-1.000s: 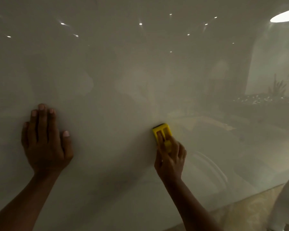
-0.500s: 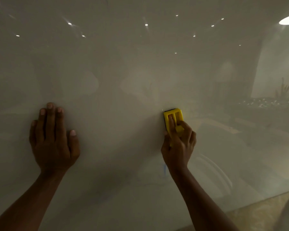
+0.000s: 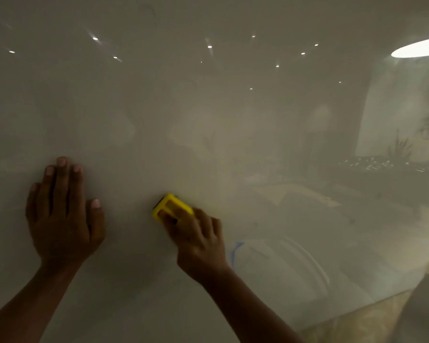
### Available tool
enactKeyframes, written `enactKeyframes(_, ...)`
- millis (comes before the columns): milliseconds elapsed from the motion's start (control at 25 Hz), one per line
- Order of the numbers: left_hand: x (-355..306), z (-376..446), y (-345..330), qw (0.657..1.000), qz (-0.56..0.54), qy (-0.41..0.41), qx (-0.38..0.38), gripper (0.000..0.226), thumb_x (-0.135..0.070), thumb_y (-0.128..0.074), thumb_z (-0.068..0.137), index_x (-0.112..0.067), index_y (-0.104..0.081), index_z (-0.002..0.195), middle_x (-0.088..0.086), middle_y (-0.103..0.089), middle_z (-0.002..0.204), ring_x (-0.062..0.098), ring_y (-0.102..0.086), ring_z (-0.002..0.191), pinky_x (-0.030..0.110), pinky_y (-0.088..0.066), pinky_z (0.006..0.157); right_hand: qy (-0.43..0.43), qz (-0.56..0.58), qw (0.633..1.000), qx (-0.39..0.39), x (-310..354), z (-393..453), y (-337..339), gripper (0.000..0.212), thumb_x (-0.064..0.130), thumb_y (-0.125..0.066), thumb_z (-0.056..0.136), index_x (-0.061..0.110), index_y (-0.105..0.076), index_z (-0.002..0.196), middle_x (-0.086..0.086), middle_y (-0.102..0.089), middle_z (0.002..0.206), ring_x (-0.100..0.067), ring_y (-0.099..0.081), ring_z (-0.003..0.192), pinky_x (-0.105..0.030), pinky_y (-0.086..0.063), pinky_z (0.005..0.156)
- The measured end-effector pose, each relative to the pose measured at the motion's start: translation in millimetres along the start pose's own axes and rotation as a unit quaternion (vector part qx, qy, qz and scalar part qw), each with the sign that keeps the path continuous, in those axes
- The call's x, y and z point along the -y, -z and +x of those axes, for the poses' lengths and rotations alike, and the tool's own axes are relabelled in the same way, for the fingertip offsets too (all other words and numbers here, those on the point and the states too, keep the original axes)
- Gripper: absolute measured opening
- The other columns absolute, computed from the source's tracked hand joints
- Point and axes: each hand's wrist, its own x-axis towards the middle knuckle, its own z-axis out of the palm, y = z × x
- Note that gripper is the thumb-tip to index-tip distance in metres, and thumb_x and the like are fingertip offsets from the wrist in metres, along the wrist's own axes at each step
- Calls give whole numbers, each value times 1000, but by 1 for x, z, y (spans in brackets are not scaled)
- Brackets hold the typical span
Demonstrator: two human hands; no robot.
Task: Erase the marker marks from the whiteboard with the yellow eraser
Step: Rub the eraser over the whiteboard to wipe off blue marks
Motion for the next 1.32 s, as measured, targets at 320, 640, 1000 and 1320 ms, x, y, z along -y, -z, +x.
enactKeyframes(320, -1, 1, -1, 1000, 20, 13, -14, 67, -28, -42, 113, -4, -31, 173, 22, -36, 177, 25, -17, 172, 56, -25, 135, 85, -21, 995, 48, -5, -31, -5, 63, 11, -33, 99, 35, -52, 154, 5, -54, 142, -36, -53, 130, -44, -46, 99)
enactKeyframes(640, 1, 0, -2, 999, 40, 6, -22, 66, -28, -42, 112, -2, -34, 172, 22, -38, 177, 28, -22, 171, 47, -19, 137, 90, -36, 995, 36, -7, -13, -1, 64, 9, -37, 95, 33, -53, 153, 1, -51, 146, -37, -55, 128, -45, -48, 98)
enactKeyframes(1000, 1, 0, -3, 998, 45, 9, -32, 66, -29, -42, 112, -4, -34, 172, 20, -37, 177, 25, -20, 172, 47, -19, 136, 78, -29, 996, 14, -6, -17, -9, 65, 10, -38, 96, 34, -50, 155, 0, -47, 146, -37, -52, 129, -45, -47, 96)
enactKeyframes(1320, -1, 0, -2, 998, 51, 3, -29, 64, -29, -41, 113, -3, -35, 172, 22, -39, 176, 43, -41, 161, 46, -18, 137, -66, -37, 994, -73, -50, -4, 12, 61, 9, -59, 89, 28, -62, 147, -5, -52, 147, -38, -58, 117, -43, -47, 87)
